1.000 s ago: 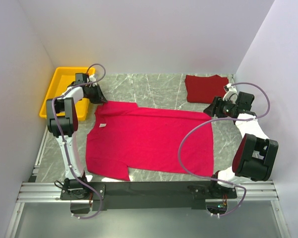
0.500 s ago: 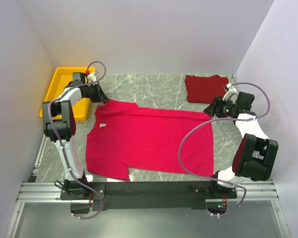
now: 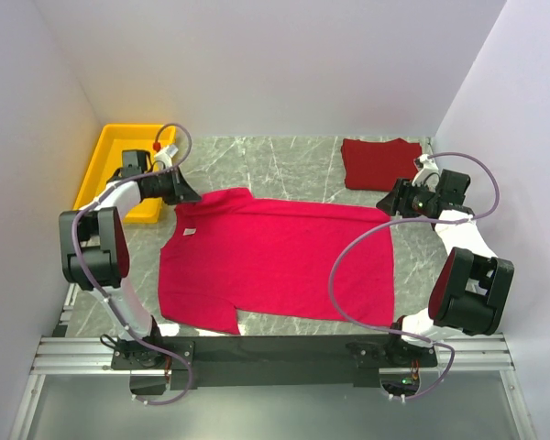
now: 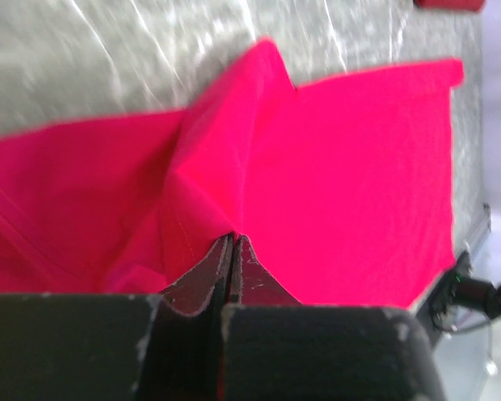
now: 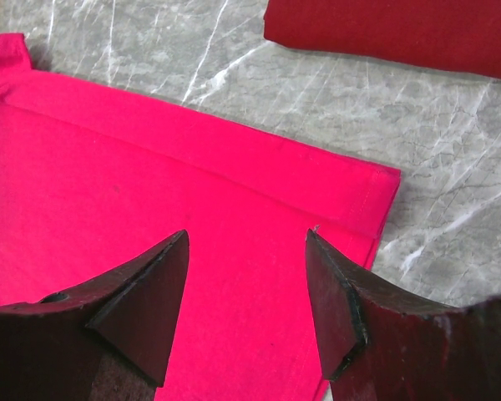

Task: Fold and stack the t-shirts
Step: Fold the tshirt

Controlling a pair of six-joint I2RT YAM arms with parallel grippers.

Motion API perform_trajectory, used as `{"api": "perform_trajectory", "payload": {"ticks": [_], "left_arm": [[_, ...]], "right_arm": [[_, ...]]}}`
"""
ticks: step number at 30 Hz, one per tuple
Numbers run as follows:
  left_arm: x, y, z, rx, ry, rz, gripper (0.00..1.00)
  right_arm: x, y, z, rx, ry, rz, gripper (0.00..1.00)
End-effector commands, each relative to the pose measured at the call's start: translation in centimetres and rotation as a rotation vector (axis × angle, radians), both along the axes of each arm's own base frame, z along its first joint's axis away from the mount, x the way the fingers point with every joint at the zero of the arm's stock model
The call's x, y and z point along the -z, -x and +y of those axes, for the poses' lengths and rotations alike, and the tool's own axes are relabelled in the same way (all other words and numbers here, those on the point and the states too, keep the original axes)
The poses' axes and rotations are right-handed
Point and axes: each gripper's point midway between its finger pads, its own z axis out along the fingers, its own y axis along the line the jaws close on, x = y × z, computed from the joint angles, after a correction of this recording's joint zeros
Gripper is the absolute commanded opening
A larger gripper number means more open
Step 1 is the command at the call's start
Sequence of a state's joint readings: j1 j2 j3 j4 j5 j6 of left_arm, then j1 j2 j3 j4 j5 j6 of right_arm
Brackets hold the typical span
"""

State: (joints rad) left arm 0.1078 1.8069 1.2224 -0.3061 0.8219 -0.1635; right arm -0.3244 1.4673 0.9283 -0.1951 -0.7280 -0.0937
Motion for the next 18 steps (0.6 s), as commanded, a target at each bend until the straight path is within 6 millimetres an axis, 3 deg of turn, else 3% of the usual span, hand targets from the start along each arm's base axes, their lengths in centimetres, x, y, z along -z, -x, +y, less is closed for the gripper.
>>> {"api": "perform_trajectory", "payload": {"ticks": [1, 7, 11, 18], "left_arm": [[-2.9, 1.7, -1.0, 0.095, 0.053, -0.089, 0.01], [-3.5, 4.8, -1.7, 0.153, 0.092, -0.108, 0.01], [-2.6, 7.0, -1.8, 0.146, 0.084, -0.081, 0.01], [-0.2, 8.6, -0.7, 0.089, -0.011, -0.013, 0.01]], "right_arm": [[-1.9, -0.1, 0.1, -0.009, 0.007, -0.066, 0.65], [-1.8, 0.0, 0.1, -0.006, -0.001, -0.07, 0.65], [-1.7, 0.0, 0.2, -0.005, -0.01, -0.07, 0.65], [-1.7, -0.2, 0.2, -0.01, -0.012, -0.072, 0.65]]}}
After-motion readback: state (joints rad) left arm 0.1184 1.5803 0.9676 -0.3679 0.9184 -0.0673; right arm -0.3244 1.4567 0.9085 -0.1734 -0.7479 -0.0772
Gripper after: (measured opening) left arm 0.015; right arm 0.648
